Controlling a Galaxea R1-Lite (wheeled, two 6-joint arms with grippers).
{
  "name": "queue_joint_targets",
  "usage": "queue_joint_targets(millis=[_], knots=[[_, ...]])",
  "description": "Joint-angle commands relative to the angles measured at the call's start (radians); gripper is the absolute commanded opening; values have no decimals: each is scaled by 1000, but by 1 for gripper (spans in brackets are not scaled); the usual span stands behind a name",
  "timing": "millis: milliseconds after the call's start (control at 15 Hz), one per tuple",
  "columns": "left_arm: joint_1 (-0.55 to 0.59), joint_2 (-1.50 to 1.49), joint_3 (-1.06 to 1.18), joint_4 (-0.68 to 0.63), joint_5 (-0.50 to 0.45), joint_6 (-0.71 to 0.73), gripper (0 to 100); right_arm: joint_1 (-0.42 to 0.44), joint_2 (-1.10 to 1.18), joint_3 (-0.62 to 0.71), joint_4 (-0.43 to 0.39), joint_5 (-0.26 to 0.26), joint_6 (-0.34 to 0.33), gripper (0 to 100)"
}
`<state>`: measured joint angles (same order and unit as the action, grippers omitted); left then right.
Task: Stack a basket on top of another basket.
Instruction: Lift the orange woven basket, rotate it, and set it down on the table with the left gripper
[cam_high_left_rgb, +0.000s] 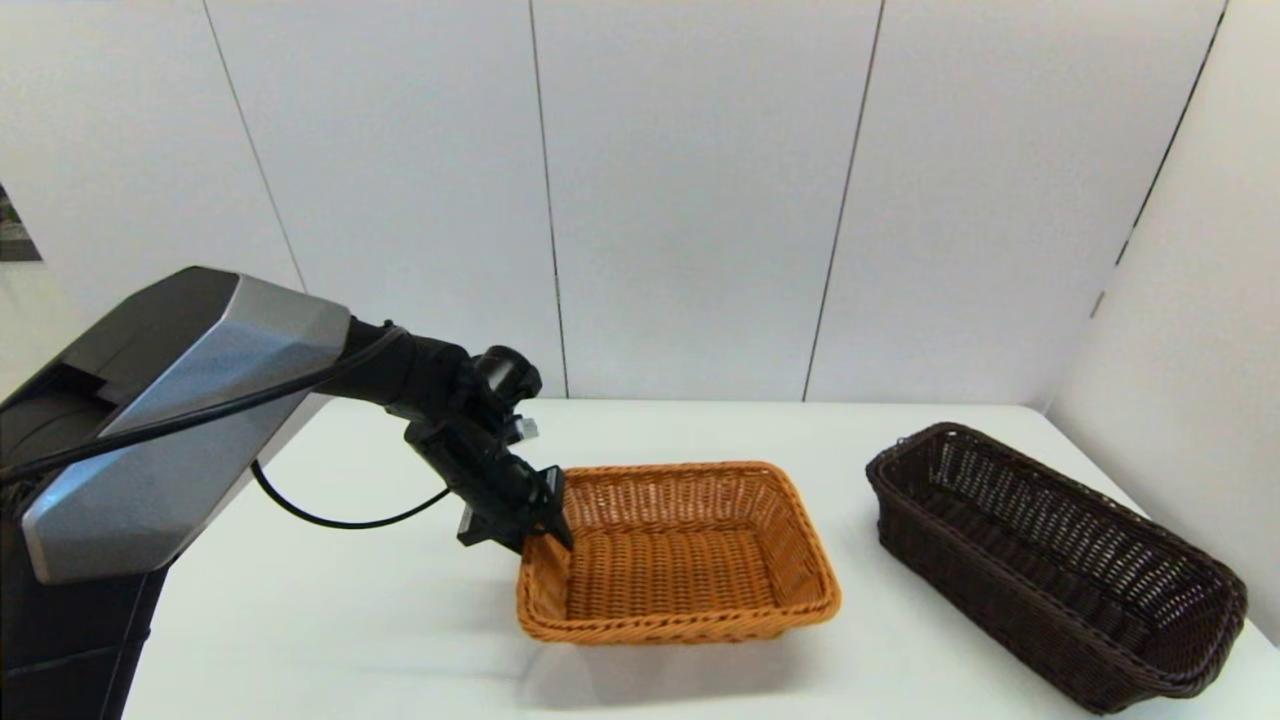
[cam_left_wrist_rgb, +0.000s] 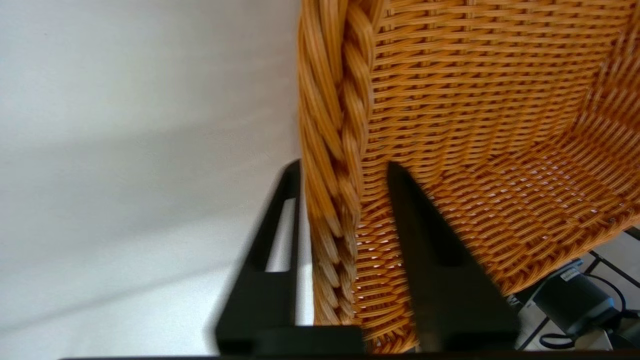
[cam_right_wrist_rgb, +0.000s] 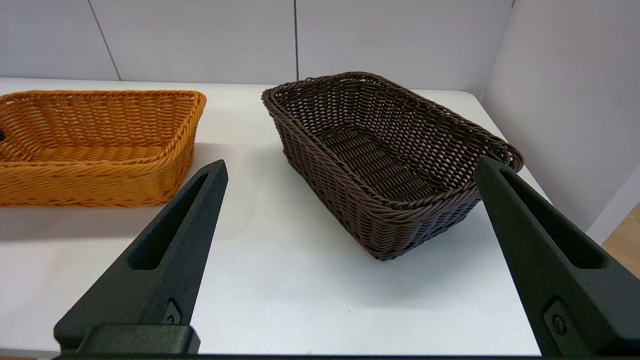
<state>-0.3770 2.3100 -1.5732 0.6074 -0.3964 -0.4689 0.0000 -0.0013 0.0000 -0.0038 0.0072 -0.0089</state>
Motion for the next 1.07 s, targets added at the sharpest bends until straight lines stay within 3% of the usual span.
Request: queue_joint_targets(millis=[67, 600, 800, 1067], knots=[[1, 2, -1, 5, -1, -4, 100, 0, 1, 2, -1, 0, 0, 100], [0, -224, 1, 63, -9, -11, 100, 0, 1, 2, -1, 0, 1, 100], [-6, -440, 53, 155, -9, -7, 100, 0, 1, 2, -1, 0, 0, 100], [-40, -807, 229, 158, 11, 39, 100, 0, 1, 2, -1, 0, 0, 100]])
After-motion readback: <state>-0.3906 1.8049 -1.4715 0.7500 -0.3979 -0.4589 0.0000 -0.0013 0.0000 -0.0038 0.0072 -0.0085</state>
